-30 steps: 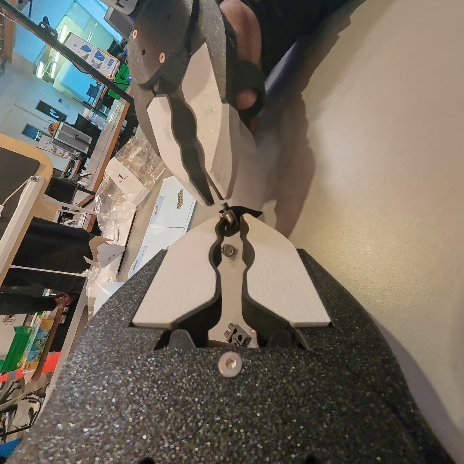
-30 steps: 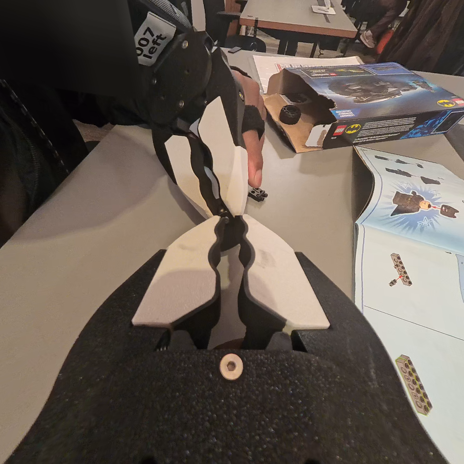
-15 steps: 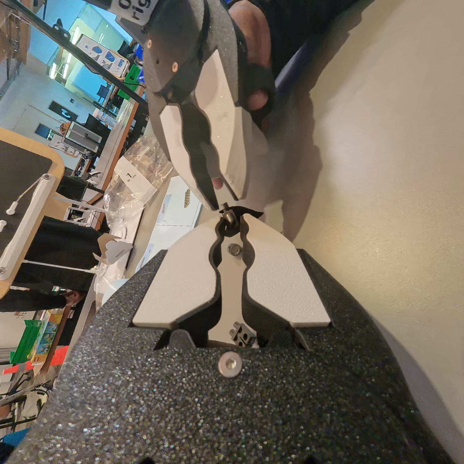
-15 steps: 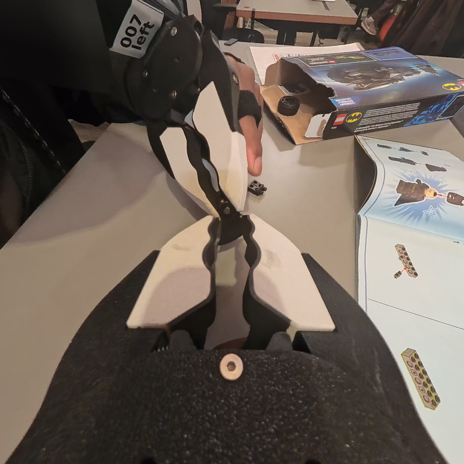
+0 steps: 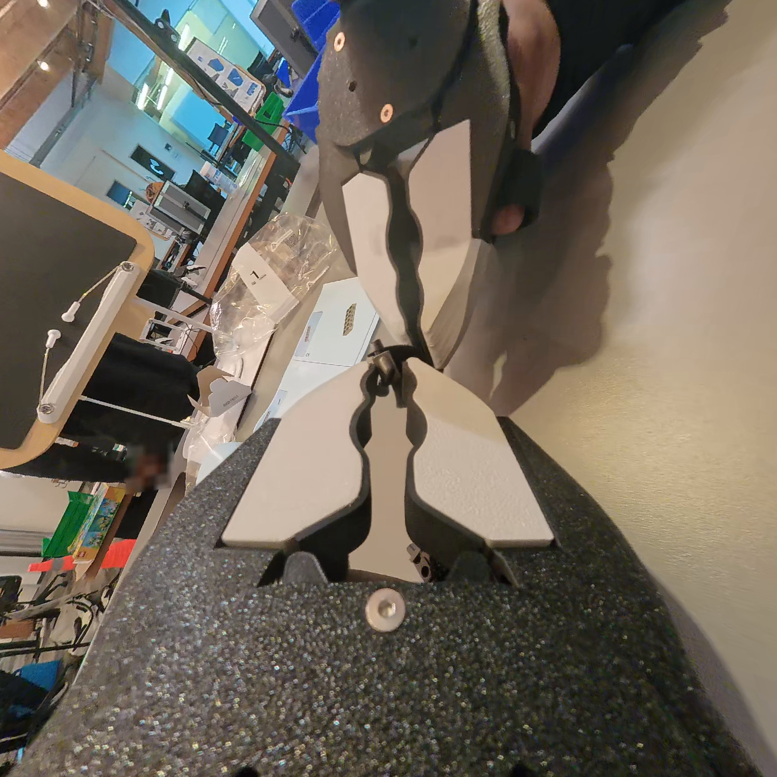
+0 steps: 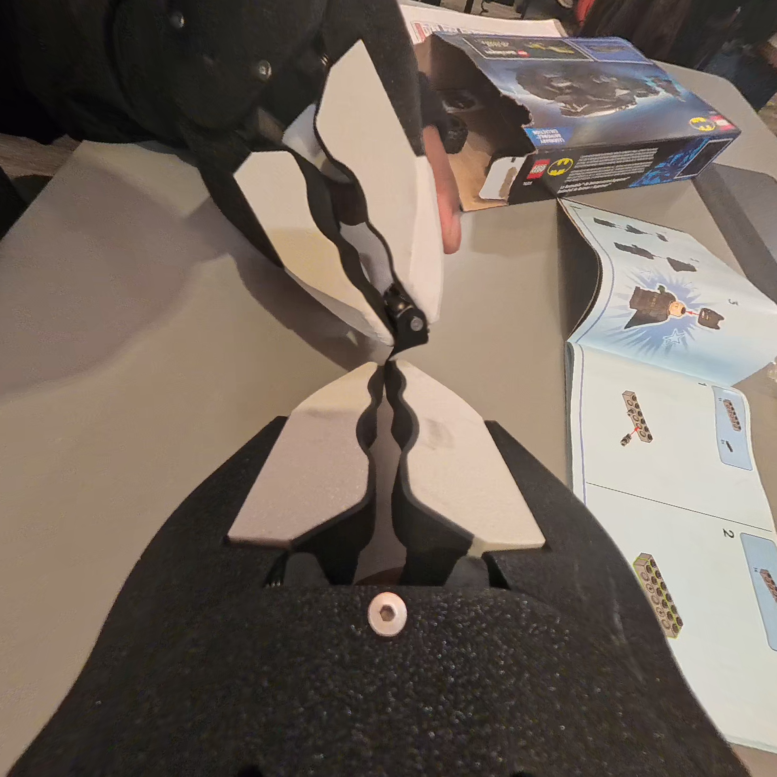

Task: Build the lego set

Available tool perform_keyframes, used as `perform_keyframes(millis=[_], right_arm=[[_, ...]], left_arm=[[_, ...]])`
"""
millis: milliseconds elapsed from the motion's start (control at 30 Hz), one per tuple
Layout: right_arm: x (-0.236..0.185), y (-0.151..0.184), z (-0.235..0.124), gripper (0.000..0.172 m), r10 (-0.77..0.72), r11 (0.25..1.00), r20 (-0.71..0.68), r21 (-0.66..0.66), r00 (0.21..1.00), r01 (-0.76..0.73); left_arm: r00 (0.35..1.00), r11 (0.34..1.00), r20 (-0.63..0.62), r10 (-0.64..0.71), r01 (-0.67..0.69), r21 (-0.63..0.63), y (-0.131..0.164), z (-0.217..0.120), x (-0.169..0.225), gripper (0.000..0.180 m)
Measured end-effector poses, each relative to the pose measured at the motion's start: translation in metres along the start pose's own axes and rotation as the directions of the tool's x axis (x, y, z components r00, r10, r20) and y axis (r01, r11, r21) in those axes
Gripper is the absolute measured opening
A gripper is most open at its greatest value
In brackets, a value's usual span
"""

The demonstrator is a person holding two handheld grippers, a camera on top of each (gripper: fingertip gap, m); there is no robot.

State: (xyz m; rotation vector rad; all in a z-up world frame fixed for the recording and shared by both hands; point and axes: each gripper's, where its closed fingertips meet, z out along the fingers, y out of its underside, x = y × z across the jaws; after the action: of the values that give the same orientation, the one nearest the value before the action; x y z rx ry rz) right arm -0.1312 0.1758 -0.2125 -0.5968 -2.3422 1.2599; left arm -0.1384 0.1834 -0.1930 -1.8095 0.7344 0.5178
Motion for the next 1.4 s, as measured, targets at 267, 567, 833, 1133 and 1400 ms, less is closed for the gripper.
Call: perform_keyframes(millis=[267,567,833,1133,1400], right_arm=[[-0.004,-0.007,-0.001,0.000,-0.019,1.000,-0.014,0.016,1.000,0.020],[-0.007,-0.015,0.000,0.002,-0.023,0.998,-0.019,0.055,1.000,0.024],[-0.011,-0.017,0.002,0.008,-0.036,0.997,-0.020,0.072,0.999,0.037],[-0.008,-0.012,0.012,0.010,-0.009,0.999,-0.074,0.051,0.997,0.012],[0.005,-0.008,0.019,0.011,0.074,0.997,-0.090,0.013,0.993,-0.074]], left_arm=[[0.999,1.000,0.029,-0.013,0.013,-0.010,0.003,0.000,-0.006,0.011],[0.998,1.000,0.061,-0.026,0.027,-0.011,0.004,-0.001,-0.012,0.011],[0.993,0.999,0.113,-0.036,0.036,0.002,0.005,-0.006,-0.024,0.011],[0.949,0.993,0.294,-0.117,0.120,0.006,0.035,-0.040,-0.068,0.011],[0.941,0.988,0.309,-0.142,0.154,-0.015,0.050,-0.047,-0.077,0.011]])
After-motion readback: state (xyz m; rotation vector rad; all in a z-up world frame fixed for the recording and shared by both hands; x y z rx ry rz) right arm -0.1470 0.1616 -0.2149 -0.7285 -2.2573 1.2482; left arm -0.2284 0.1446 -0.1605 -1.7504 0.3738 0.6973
